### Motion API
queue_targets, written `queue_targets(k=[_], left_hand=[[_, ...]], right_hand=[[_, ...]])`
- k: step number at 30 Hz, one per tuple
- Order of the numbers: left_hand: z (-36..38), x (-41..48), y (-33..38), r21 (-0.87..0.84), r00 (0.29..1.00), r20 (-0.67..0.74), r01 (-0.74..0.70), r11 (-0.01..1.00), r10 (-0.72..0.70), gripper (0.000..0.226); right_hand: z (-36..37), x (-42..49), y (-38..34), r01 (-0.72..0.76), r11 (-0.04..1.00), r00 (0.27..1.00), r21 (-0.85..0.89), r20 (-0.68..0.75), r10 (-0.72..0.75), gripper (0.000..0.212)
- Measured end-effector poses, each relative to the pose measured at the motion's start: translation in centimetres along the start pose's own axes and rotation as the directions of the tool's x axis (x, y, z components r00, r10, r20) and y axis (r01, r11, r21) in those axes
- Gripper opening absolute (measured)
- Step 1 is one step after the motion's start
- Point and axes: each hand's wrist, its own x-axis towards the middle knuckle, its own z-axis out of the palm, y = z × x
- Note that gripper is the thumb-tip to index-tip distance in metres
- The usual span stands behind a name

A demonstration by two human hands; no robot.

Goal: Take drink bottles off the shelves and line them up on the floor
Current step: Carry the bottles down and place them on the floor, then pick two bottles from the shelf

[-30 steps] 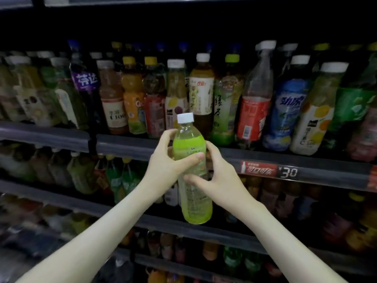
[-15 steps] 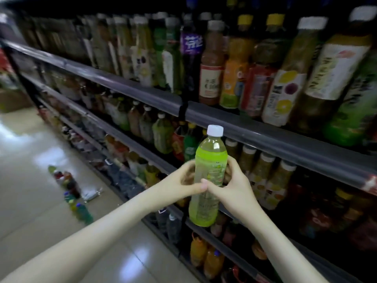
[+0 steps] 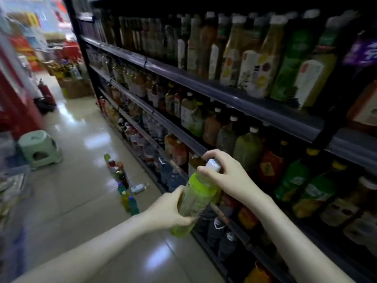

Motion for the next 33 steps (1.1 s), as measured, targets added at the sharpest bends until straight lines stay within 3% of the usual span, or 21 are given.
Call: queue_targets(k=[3, 6, 10, 14, 17, 19, 21, 23, 29, 31, 33], left_hand=[[-2.2, 0.7, -5.4, 0.018, 0.998, 0.007, 0.06, 0.998, -0.061, 0.056], [-4.0, 2.3, -9.9, -0.046, 0.991, 0.023, 0.135, 0.99, -0.134, 0.057], [-6.7, 6.5, -17.5, -0.079, 0.972, 0.062, 0.23, 0.97, -0.225, 0.083], [-9.9, 12.1, -26.7, -0.016, 0.941, 0.066, 0.333, 0.943, -0.331, 0.083], [-11.6, 16.2, -34.7, -0.029, 0.903, 0.07, 0.426, 0.904, -0.423, 0.1], [-11.7, 19.3, -41.4, -0.004, 0.866, 0.094, 0.494, 0.869, -0.492, 0.087], [-10.8, 22.2, -48.5, 0.013, 0.821, 0.081, 0.566, 0.824, -0.565, 0.063], [-9.0, 24.5, -55.0, 0.018, 0.787, 0.046, 0.615, 0.789, -0.615, 0.053], [-0.2, 30.0, -73.1, 0.047, 0.731, -0.031, 0.682, 0.73, -0.682, 0.056], [2.0, 31.9, -77.8, 0.09, 0.744, -0.044, 0.668, 0.739, -0.667, 0.057], [3.9, 33.3, -81.5, 0.104, 0.779, -0.058, 0.626, 0.773, -0.624, 0.057]], right_hand=[[4.2, 4.4, -0.3, -0.042, 0.984, 0.983, -0.173, 0.167, 0.072, 0.025], [8.6, 8.6, 0.2, -0.096, 0.987, 0.974, -0.133, 0.19, 0.12, 0.025], [16.1, 15.6, 2.5, -0.123, 0.986, 0.95, -0.116, 0.273, 0.15, 0.021], [26.5, 23.1, 7.5, -0.041, 0.957, 0.871, -0.287, 0.46, 0.175, 0.018], [34.4, 28.1, 12.7, -0.078, 0.934, 0.807, -0.35, 0.528, 0.266, 0.016], [40.0, 31.2, 17.0, -0.102, 0.918, 0.763, -0.383, 0.563, 0.319, 0.017], [45.9, 33.8, 21.7, -0.105, 0.894, 0.731, -0.435, 0.576, 0.366, 0.018], [52.3, 35.8, 26.7, -0.155, 0.868, 0.711, -0.473, 0.556, 0.43, 0.019], [71.8, 39.5, 42.0, -0.216, 0.785, 0.65, -0.581, 0.515, 0.559, 0.023], [76.8, 39.8, 46.7, -0.222, 0.767, 0.643, -0.603, 0.5, 0.58, 0.025], [80.7, 39.5, 50.0, -0.24, 0.764, 0.685, -0.599, 0.453, 0.57, 0.023]])
